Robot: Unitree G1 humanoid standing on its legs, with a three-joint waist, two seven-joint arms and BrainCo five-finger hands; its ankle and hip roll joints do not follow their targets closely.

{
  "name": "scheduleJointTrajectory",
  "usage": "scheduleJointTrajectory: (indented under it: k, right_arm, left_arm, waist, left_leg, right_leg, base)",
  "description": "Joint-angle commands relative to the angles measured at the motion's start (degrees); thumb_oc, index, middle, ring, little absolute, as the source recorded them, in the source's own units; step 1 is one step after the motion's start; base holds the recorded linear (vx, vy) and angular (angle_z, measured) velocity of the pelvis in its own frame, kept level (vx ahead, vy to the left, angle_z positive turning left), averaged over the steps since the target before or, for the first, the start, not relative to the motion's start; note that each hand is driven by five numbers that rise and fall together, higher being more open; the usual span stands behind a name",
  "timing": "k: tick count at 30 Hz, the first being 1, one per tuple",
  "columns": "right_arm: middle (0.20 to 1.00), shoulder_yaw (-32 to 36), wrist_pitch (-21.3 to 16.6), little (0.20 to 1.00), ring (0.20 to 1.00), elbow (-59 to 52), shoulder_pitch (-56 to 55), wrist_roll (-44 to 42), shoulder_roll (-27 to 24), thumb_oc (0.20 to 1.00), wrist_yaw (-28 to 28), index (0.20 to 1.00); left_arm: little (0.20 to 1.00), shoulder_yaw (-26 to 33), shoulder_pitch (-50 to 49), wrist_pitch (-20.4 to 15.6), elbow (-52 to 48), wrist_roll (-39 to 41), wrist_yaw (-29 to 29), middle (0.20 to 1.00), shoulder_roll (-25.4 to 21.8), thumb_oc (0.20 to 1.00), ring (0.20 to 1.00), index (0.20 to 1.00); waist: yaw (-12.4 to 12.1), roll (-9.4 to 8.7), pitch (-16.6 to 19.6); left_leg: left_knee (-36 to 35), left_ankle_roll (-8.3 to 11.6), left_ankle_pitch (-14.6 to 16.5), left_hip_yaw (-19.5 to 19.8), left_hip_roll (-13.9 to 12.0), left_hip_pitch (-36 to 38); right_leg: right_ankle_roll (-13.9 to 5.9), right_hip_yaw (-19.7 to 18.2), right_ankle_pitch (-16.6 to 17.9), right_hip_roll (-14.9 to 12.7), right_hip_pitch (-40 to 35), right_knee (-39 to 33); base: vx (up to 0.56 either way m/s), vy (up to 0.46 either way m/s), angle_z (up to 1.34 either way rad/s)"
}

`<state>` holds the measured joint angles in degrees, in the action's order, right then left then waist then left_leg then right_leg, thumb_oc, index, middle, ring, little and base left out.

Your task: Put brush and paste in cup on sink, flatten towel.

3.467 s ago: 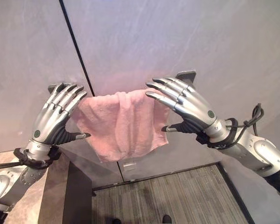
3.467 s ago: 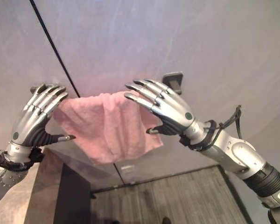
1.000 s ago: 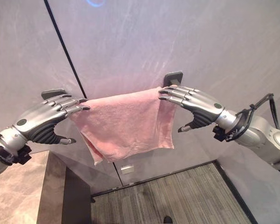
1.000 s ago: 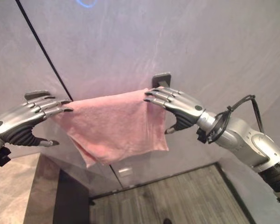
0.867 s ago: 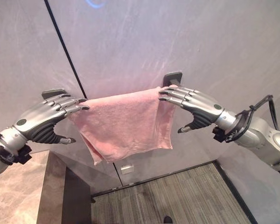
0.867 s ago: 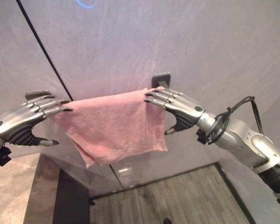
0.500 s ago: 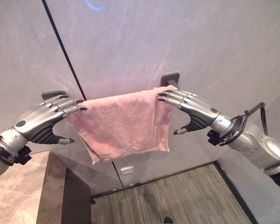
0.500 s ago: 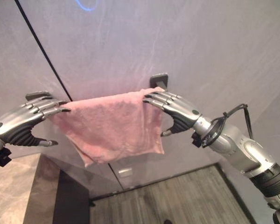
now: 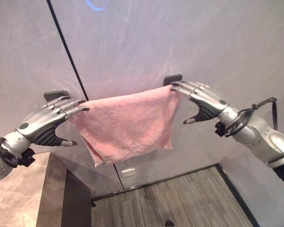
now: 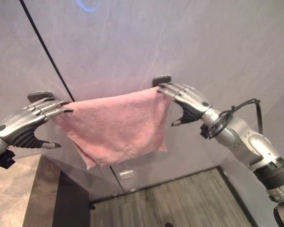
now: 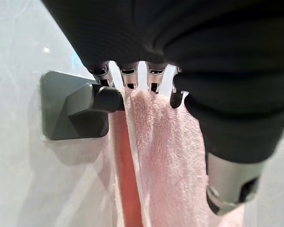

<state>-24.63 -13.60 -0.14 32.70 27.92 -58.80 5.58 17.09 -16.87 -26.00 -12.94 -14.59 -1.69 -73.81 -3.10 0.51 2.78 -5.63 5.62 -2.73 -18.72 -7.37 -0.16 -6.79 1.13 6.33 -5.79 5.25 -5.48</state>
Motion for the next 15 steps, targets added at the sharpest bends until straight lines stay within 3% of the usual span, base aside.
scheduleJointTrajectory:
  k: [1, 7, 10, 11, 13, 15]
  right_arm:
    - [1.000, -1.43, 1.05, 1.000, 1.000, 0.19, 7.29, 2.28, 1.86, 1.000, 3.43, 1.000]
    - [1.000, -6.86, 1.50, 1.000, 1.000, 0.63, 11.44, 4.72, 2.07, 1.000, 0.94, 1.000]
    - [1.000, -7.37, 1.28, 1.000, 1.000, -0.12, 10.75, 4.28, 1.33, 1.000, -0.37, 1.000]
    - [1.000, -6.55, 1.32, 1.000, 1.000, -0.22, 9.44, 3.90, 0.83, 1.000, -0.42, 1.000]
    - [1.000, -5.17, 1.24, 1.000, 1.000, -0.53, 7.95, 3.81, 0.45, 1.000, -0.07, 1.000]
    - [1.000, 0.47, 0.55, 1.000, 1.000, -2.57, 3.93, 2.83, -0.11, 1.000, 3.36, 1.000]
  left_arm:
    - [0.849, -3.30, 0.03, 2.97, 4.28, -3.06, 1.35, 0.849, -0.78, 0.849, 0.849, 0.849]
    - [0.849, -4.19, 1.17, 3.47, 4.12, -2.84, 1.61, 0.849, -0.84, 0.849, 0.849, 0.849]
    - [0.900, -4.18, 1.27, 3.65, 4.12, -3.06, 1.85, 0.900, -0.66, 0.900, 0.900, 0.900]
    - [1.000, -3.95, 0.99, 3.72, 4.20, -3.35, 1.83, 1.000, -0.09, 1.000, 1.000, 1.000]
    - [1.000, -3.57, 0.65, 3.75, 4.03, -3.77, 1.64, 1.000, 0.26, 1.000, 1.000, 1.000]
    - [1.000, -2.01, 0.06, 3.37, 4.33, -3.74, -0.83, 1.000, 3.12, 1.000, 1.000, 1.000]
  waist:
    - [-1.05, -1.67, -1.96]
    - [-1.37, -1.97, -2.16]
    - [-1.17, -2.11, -2.28]
    - [-1.02, -2.18, -2.36]
    - [-0.93, -2.24, -2.37]
    - [-0.40, -2.14, -2.39]
  left_leg:
    - [0.63, 1.10, 0.43, 2.21, -1.78, 0.77]
    - [0.63, 1.10, 0.27, 2.76, -1.68, 0.19]
    - [0.63, 1.10, 0.29, 2.93, -1.67, 0.05]
    - [0.63, 1.09, 0.34, 2.99, -1.69, 0.05]
    - [0.63, 1.06, 0.37, 3.06, -1.68, 0.06]
    - [0.63, 0.98, 0.45, 2.99, -1.66, 0.12]
  right_leg:
    - [-3.88, 1.91, 2.47, -4.44, 0.03, 0.48]
    - [-3.85, 2.24, 2.50, -4.51, 0.28, 0.48]
    - [-3.83, 2.34, 2.43, -4.51, 0.30, 0.48]
    - [-3.83, 2.38, 2.46, -4.53, 0.32, 0.48]
    - [-3.84, 2.46, 2.45, -4.53, 0.25, 0.48]
    - [-3.88, 2.42, 2.38, -4.56, 0.21, 0.48]
  base:
    - [0.00, 0.000, 0.00]
    - [0.00, 0.000, 0.00]
    - [0.00, 0.001, 0.02]
    - [0.00, 0.003, 0.06]
    - [0.00, 0.001, 0.03]
    - [0.00, 0.000, 0.00]
